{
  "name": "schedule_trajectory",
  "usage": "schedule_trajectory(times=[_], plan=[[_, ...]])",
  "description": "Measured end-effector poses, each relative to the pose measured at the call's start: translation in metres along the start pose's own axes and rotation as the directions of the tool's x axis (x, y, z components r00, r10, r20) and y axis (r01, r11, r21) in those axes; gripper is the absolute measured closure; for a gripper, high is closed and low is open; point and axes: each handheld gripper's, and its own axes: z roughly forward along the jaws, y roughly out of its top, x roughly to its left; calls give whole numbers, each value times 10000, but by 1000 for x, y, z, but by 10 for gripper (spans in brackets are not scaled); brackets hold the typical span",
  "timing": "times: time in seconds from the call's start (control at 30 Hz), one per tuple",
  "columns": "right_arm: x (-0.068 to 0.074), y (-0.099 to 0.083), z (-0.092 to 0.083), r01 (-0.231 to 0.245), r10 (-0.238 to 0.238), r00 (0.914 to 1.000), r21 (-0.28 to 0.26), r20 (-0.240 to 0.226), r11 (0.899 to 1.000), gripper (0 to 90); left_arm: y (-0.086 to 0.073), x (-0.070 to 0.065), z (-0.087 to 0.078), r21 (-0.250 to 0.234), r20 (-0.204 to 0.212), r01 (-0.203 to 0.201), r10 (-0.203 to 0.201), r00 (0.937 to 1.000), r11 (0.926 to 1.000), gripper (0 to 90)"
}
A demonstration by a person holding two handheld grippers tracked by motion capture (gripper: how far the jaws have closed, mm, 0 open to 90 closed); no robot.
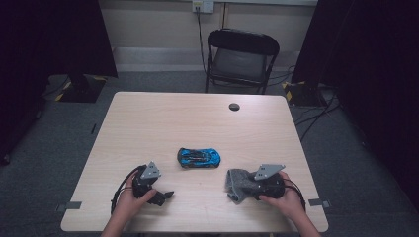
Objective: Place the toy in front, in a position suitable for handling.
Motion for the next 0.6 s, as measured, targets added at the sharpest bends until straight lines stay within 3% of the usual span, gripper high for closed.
schedule_trajectory(times=[0.1,0.27,0.33,0.43,0.5,0.6], plan=[[0,0,-1,-293,294,9992,-40,269,9996,690,0,0,0,1,-9,-2,2,10000,10000,0],[3,5,-1,-443,427,9971,230,627,9988,743,1,-1,1,23,-95,157,-157,9998,9999,0],[0,8,-3,-817,810,9950,110,587,9966,748,2,-1,2,-9,-47,193,-193,9998,9998,0],[-3,14,-7,-963,967,9943,-103,456,9953,748,2,3,0,-365,458,375,-358,9983,9986,31],[-4,21,-11,-999,1015,9940,-388,415,9942,748,6,6,0,-410,150,319,-313,9994,9987,216],[-7,36,-12,-986,997,9949,-613,156,9932,748,14,9,2,-526,284,244,-229,9993,9983,161]])
